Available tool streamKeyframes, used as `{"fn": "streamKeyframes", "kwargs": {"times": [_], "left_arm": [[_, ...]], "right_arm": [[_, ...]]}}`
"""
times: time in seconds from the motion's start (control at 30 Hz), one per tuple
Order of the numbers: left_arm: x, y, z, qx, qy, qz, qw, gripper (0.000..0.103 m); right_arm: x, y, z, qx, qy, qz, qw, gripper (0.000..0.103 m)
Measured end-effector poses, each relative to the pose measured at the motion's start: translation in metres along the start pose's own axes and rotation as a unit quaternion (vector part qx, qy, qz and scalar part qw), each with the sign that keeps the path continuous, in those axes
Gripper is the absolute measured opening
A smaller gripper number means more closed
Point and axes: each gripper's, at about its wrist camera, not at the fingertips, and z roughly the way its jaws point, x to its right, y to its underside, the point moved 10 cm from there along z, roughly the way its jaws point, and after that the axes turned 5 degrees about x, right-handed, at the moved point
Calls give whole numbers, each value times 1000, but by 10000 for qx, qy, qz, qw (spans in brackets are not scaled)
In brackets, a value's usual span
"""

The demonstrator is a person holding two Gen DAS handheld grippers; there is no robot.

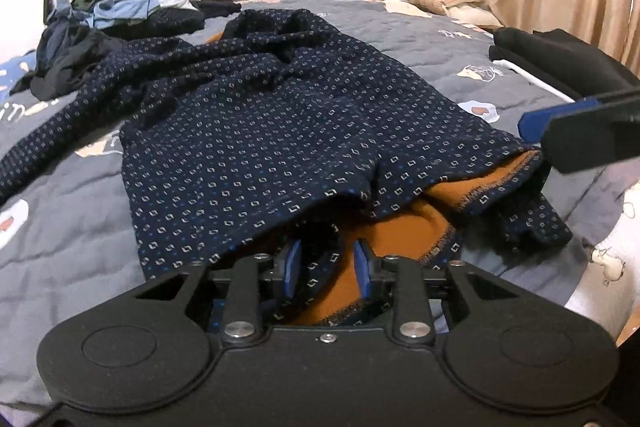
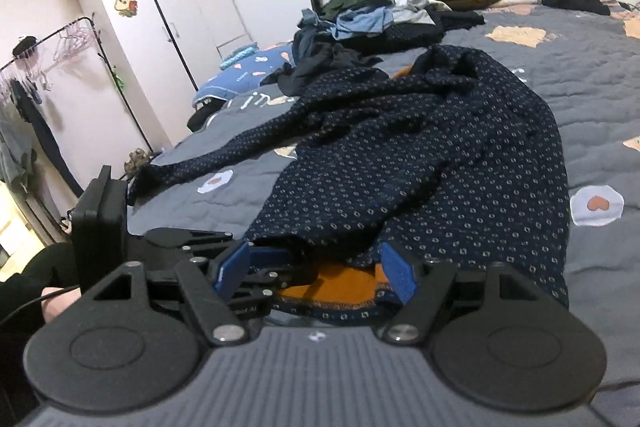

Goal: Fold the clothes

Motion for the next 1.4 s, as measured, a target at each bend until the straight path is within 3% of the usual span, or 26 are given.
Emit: {"fn": "streamKeyframes", "kwargs": {"times": [0.1, 0.23, 0.33, 0.7, 1.07, 1.23, 1.4], "left_arm": [[0, 1, 1, -9, -34, 54, 10000, 28], [-1, 2, 1, -22, -70, 107, 9999, 12], [-3, 1, 1, -23, -117, 90, 9999, 8], [-19, 0, -25, -88, -216, -16, 9997, 1], [-75, -10, -77, -318, -750, 417, 9958, 0], [-59, -8, -84, -268, -300, 155, 9991, 1], [-24, -3, -61, -231, -19, -223, 9995, 1]], "right_arm": [[2, 1, -1, 4, 22, 3, 10000, 72], [3, 1, 0, 1, 32, -7, 10000, 72], [4, 2, 2, -23, 49, -22, 10000, 72], [6, 1, 0, -39, 77, -88, 9999, 72], [17, -4, -4, 52, 360, -136, 9992, 72], [14, -7, -5, 99, 205, -47, 9997, 72], [8, -9, -5, 144, 90, 28, 9999, 72]]}}
